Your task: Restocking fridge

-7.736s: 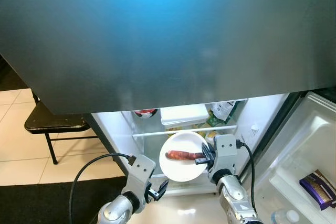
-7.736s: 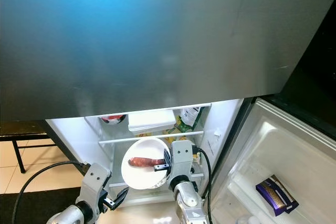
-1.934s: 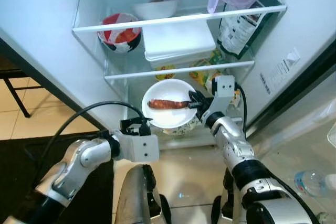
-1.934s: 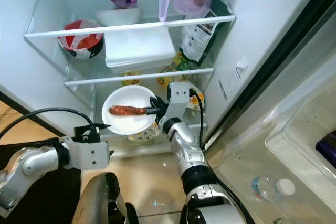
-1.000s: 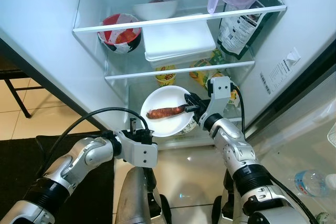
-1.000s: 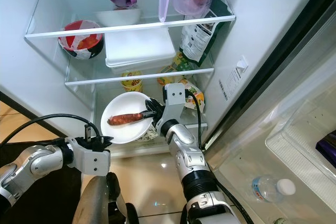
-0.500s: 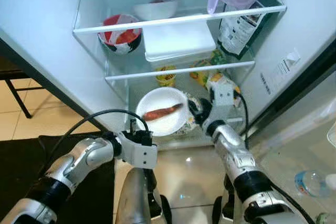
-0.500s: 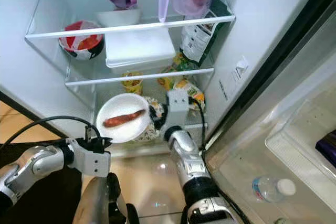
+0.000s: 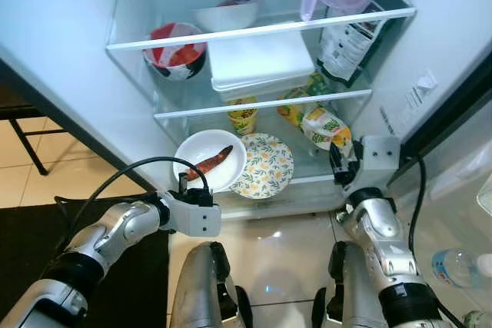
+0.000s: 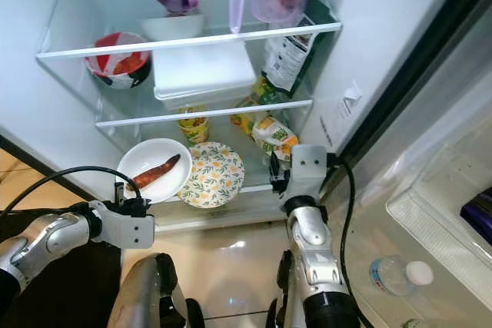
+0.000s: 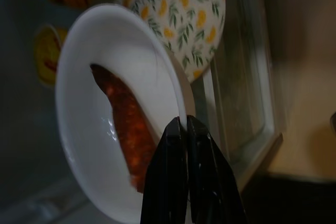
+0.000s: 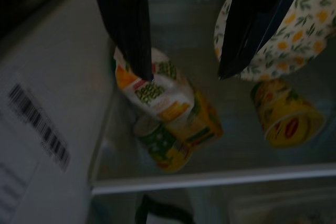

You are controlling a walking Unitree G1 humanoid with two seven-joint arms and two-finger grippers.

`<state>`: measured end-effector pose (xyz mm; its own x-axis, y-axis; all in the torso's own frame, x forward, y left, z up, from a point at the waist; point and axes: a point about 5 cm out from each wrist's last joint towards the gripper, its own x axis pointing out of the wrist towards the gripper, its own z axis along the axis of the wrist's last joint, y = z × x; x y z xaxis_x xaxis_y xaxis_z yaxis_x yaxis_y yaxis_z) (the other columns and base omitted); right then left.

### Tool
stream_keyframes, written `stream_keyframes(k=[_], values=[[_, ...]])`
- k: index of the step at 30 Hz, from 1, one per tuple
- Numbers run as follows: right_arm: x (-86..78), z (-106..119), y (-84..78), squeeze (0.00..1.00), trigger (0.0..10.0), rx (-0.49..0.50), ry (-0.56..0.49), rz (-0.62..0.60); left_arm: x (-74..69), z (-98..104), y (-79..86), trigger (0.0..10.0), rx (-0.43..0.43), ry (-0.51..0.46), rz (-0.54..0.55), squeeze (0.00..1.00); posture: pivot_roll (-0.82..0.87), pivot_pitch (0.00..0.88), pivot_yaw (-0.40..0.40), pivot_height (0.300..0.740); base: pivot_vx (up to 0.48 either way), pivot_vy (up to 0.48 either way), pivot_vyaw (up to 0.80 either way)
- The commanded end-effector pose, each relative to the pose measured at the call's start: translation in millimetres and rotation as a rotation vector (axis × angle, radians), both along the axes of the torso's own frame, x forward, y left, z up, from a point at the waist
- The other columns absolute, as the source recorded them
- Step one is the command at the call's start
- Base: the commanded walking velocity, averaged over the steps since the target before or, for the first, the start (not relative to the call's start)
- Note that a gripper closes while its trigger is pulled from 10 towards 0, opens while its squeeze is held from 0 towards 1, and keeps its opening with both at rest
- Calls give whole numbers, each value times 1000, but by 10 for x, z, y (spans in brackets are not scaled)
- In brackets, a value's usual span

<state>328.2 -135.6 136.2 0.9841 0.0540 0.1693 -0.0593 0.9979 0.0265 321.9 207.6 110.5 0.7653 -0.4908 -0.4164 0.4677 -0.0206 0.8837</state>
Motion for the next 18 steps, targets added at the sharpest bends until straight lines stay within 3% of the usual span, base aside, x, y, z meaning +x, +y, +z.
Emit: stream_keyframes(k=[1, 10, 18], values=[[-78, -131, 73, 0, 10000, -2, 54, 22, -11, -104, -62, 10000, -1, 14, -8, 0, 21, 331, 38, 580, 0, 0, 0], [-236, -218, 177, 0, 10000, 9, 79, 44, 121, -138, -246, 10000, -19, -23, -13, 0, -11, 356, 53, 580, 0, 0, 0], [-279, -24, 315, 0, 10000, 34, 37, 107, 207, -117, -554, 10000, -29, -18, -120, 0, -46, 387, 79, 580, 0, 0, 0]])
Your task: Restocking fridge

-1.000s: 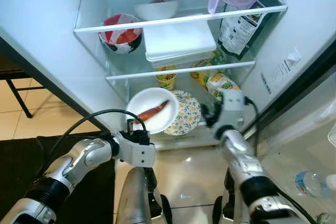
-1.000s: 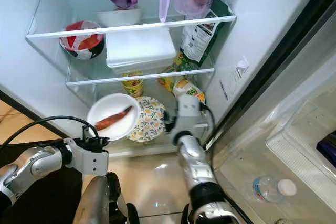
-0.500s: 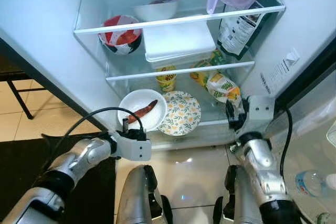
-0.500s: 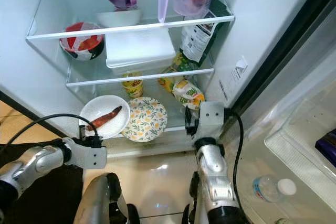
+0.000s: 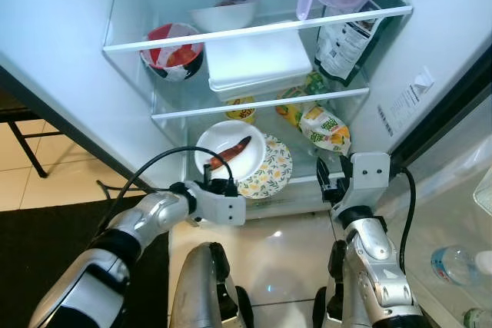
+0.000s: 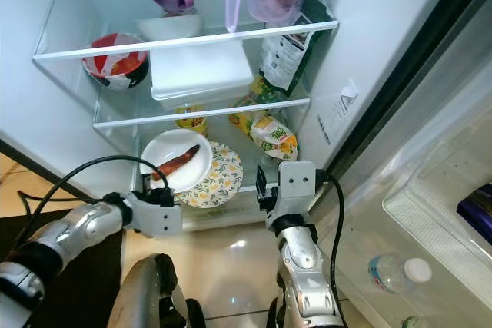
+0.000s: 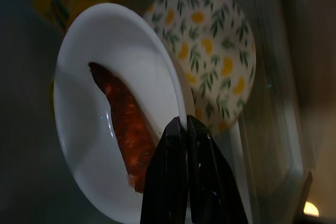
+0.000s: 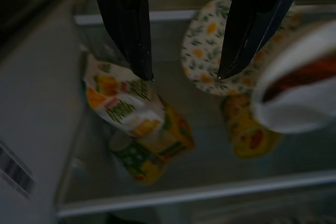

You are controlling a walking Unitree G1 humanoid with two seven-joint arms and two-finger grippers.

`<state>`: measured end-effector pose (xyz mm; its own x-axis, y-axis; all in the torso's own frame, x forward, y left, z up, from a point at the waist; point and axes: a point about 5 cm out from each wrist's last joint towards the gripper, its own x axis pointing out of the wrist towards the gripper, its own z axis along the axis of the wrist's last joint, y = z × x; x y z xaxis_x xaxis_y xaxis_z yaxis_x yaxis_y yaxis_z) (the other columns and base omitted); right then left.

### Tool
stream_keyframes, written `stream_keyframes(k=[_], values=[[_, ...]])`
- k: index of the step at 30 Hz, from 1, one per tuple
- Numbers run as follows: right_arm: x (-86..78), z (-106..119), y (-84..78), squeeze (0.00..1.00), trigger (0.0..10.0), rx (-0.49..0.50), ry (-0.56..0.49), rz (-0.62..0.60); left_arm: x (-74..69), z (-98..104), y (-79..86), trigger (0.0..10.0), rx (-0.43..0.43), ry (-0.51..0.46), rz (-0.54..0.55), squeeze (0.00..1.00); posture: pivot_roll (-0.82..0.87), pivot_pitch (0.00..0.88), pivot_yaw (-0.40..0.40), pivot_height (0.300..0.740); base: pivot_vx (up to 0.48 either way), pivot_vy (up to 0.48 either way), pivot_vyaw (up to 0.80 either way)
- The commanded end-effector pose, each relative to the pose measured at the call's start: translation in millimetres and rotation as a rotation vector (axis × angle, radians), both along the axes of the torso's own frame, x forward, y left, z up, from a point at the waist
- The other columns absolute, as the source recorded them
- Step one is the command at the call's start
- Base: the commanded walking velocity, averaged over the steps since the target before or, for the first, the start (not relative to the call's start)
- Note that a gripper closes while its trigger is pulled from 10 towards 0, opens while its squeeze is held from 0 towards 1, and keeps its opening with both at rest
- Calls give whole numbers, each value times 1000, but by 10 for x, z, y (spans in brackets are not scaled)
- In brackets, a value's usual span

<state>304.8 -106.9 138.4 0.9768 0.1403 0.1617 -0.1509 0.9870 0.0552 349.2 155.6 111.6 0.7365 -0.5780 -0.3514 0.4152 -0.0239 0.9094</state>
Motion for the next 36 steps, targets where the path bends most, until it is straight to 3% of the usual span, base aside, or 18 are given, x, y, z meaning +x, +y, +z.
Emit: stream_keyframes(k=[1, 5, 6, 7, 10, 12, 15, 16, 19, 20, 25, 28, 30, 31, 34, 36], values=[[-48, -18, 41, 0, 10000, 9, 18, 22, -56, -130, -61, 10000, 26, 36, -36, 0, -49, 390, 81, 580, 0, 0, 0], [-60, 32, 36, 0, 10000, 18, 7, 18, -3, -117, -57, 10000, 60, 23, -19, 0, -56, 401, 90, 580, 0, 0, 0], [-68, 44, 29, 0, 10000, 24, 6, 14, 26, -100, -56, 10000, 60, 25, -2, 161, -60, 404, 91, 580, 0, 0, 0], [-82, 49, 25, 0, 10000, 26, 8, 12, 55, -85, -61, 10000, 64, 19, 11, 231, -63, 407, 91, 580, 0, 0, 0], [-92, 51, 24, 0, 10000, 28, 10, 12, 70, -76, -65, 10000, 65, 15, 18, 231, -64, 408, 91, 580, 0, 0, 0], [-110, 53, 19, 0, 10000, 31, 15, 12, 137, -26, -32, 10000, 106, -39, 54, 1000, -64, 411, 91, 580, 0, 0, 0], [-122, 56, 8, 0, 10000, 34, 20, 10, 223, 61, 57, 10000, 152, -120, 120, 1000, -63, 411, 92, 580, 0, 0, 0], [-127, 62, 5, 0, 10000, 36, 24, 9, 251, 82, 123, 10000, 168, -138, 161, 886, -59, 411, 93, 580, 0, 0, 0], [-127, 64, 5, 0, 10000, 38, 24, 9, 251, 76, 145, 10000, 176, -139, 170, 886, -59, 411, 93, 580, 0, 0, 0], [-129, 65, 9, 0, 10000, 38, 27, 9, 252, 69, 167, 10000, 197, -158, 175, 0, -58, 410, 94, 580, 0, 0, 0], [-125, 66, 12, 0, 10000, 40, 31, 9, 245, 54, 190, 10000, 201, -176, 183, 0, -52, 405, 92, 580, 0, 0, 0], [-105, 62, 12, 0, 10000, 39, 37, 13, 210, 30, 144, 10000, 133, -160, 163, 0, -47, 396, 90, 580, 0, 0, 0], [-105, 62, 12, 0, 10000, 39, 37, 13, 210, 30, 144, 10000, 133, -160, 163, 0, -47, 396, 90, 580, 0, 0, 0], [-100, 64, 9, 0, 10000, 36, 36, 14, 196, 42, 97, 10000, 62, -139, 151, 0, -45, 392, 90, 580, 0, 0, 0], [-100, 64, 9, 0, 10000, 36, 36, 14, 196, 42, 97, 10000, 62, -139, 151, 0, -45, 392, 90, 580, 0, 0, 0], [-87, 53, 22, 0, 10000, 16, 36, 37, 125, 99, -85, 10000, -312, 10, 166, 0, -33, 373, 95, 580, 0, 0, 0]])
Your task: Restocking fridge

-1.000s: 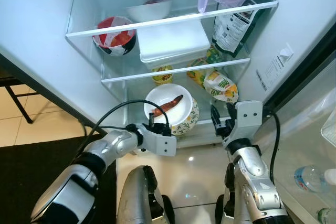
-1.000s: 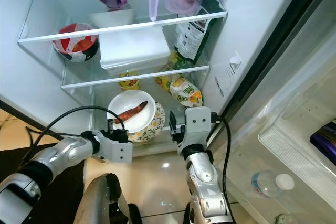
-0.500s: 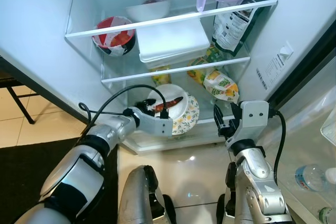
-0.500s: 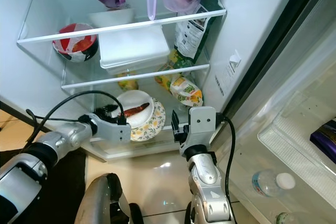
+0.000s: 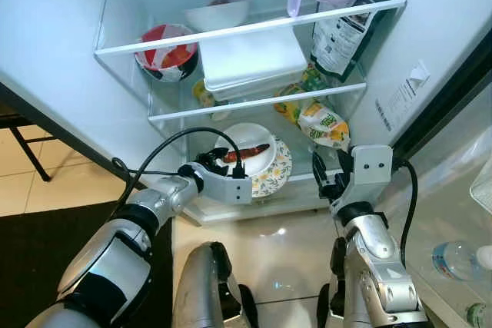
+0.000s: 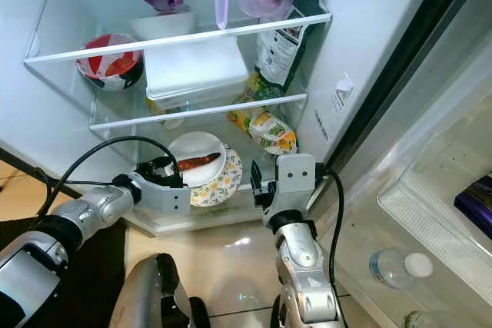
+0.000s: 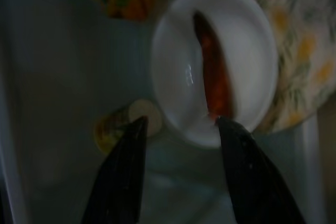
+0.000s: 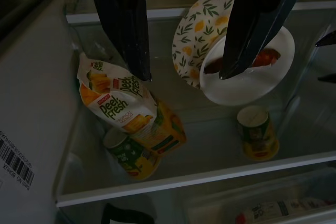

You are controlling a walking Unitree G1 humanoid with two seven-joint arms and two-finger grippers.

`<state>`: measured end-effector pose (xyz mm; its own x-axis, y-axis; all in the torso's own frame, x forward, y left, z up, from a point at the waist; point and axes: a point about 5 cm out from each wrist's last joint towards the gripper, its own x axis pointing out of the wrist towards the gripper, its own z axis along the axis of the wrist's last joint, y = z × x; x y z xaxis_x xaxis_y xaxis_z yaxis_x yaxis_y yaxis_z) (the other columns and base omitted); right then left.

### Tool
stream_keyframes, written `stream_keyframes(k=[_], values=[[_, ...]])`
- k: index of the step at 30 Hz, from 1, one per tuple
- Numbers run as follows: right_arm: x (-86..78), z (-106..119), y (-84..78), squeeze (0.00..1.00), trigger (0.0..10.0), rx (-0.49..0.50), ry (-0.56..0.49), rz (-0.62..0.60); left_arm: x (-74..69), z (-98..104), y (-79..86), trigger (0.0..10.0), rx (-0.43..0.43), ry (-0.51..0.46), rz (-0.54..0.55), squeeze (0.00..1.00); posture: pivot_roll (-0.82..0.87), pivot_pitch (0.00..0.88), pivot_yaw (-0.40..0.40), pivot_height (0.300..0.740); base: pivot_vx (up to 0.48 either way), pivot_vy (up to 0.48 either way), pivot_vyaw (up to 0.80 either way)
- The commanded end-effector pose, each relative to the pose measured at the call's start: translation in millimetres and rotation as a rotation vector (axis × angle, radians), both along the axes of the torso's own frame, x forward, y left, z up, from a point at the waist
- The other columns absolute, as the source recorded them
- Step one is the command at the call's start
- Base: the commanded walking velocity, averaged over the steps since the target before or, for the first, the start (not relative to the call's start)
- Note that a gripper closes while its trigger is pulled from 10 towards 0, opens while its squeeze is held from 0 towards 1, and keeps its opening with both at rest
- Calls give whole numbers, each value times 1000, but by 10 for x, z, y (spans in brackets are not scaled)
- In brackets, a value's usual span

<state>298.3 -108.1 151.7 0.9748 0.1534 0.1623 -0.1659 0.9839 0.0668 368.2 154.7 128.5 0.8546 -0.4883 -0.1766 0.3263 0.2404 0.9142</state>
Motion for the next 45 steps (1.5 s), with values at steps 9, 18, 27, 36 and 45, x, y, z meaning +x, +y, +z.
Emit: stream_keyframes(k=[9, 18, 27, 36, 45], values=[[-29, -182, 116, 0, 10000, 7, 58, 80, -572, -41, -238, 10000, -681, 274, 8, 0, -18, 341, 90, 580, 0, 0, 0], [-64, -312, 124, 0, 10000, 10, 99, 79, -1098, -480, -37, 10000, -913, 384, 316, 0, -36, 310, 73, 580, 0, 0, 0], [-123, -410, 43, 0, 10000, -19, 95, 67, -1262, -324, 191, 10000, -1000, 260, 474, 0, -39, 276, 48, 580, 0, 0, 0], [-95, -320, -11, 0, 10000, -91, 29, 46, -1258, -168, 97, 10000, -1014, 248, 468, 0, -57, 246, 30, 580, 0, 0, 0], [-80, -295, -24, 0, 10000, -96, 3, 44, -1238, -76, 25, 10000, -1011, 221, 460, 0, -64, 237, 24, 580, 0, 0, 0]])
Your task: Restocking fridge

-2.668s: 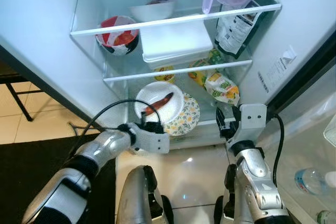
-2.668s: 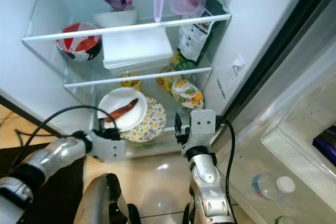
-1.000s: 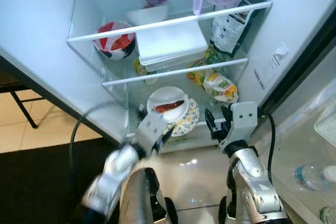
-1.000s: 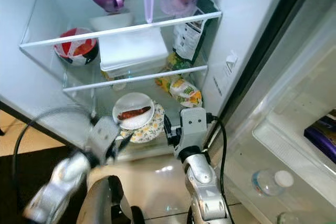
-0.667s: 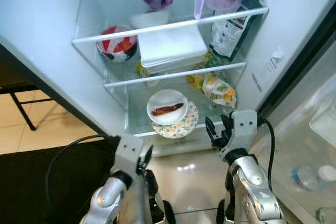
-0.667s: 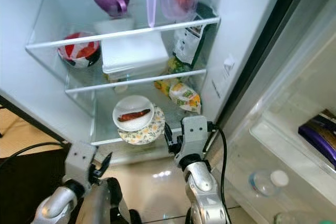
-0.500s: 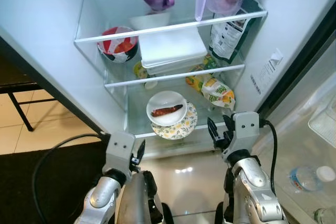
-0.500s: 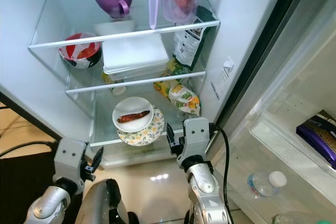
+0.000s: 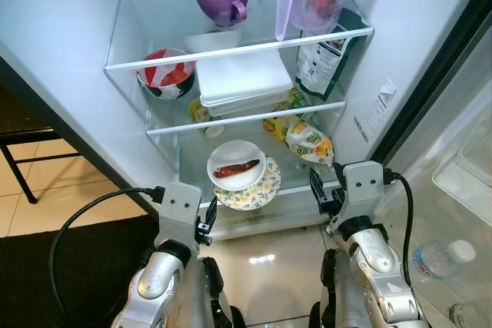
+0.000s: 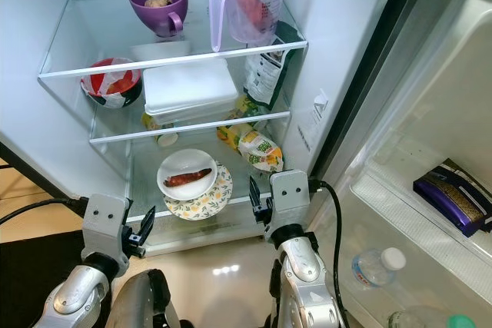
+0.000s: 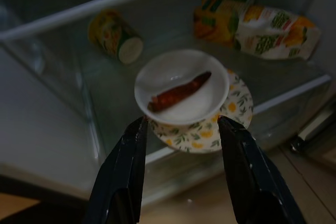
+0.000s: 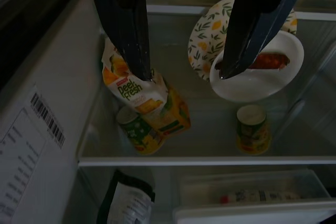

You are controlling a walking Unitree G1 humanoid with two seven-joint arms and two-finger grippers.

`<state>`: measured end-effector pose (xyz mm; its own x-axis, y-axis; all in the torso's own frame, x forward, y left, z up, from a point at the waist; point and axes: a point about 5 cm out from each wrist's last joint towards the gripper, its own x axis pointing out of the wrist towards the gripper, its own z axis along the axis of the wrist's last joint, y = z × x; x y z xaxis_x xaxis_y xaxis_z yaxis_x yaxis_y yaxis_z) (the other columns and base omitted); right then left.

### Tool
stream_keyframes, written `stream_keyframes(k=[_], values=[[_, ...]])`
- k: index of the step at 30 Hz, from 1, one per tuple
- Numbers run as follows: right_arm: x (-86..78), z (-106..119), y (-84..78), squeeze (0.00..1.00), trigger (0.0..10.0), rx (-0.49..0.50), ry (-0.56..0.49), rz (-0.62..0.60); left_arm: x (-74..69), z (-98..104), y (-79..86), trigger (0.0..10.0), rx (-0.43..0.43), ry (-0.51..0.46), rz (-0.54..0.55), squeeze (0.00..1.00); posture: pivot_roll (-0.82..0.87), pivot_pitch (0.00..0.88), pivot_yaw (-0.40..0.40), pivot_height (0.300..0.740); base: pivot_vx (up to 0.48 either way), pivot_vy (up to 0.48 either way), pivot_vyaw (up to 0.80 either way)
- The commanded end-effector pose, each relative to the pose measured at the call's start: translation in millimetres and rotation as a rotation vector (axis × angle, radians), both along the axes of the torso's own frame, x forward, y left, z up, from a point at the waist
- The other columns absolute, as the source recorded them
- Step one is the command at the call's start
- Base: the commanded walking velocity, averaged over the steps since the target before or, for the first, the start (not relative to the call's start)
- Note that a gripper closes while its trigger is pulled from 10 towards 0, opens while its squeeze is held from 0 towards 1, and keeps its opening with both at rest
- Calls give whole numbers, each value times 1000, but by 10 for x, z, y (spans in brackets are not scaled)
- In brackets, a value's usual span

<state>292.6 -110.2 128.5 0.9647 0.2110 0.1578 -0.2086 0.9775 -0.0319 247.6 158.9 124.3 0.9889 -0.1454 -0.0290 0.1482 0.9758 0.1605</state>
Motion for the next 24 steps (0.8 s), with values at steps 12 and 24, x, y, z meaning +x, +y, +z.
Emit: stream_keyframes(k=[12, 24], values=[[0, -56, 5, 0, 10000, -2, 11, 15, 27, 16, 5, 10000, 18, 6, 30, 0, -63, 233, 21, 610, 0, 0, 0], [-9, -70, 6, 0, 10000, -3, 15, 21, 33, 11, -26, 10000, 23, 12, 26, 0, -68, 233, 24, 649, 0, 0, 0]])
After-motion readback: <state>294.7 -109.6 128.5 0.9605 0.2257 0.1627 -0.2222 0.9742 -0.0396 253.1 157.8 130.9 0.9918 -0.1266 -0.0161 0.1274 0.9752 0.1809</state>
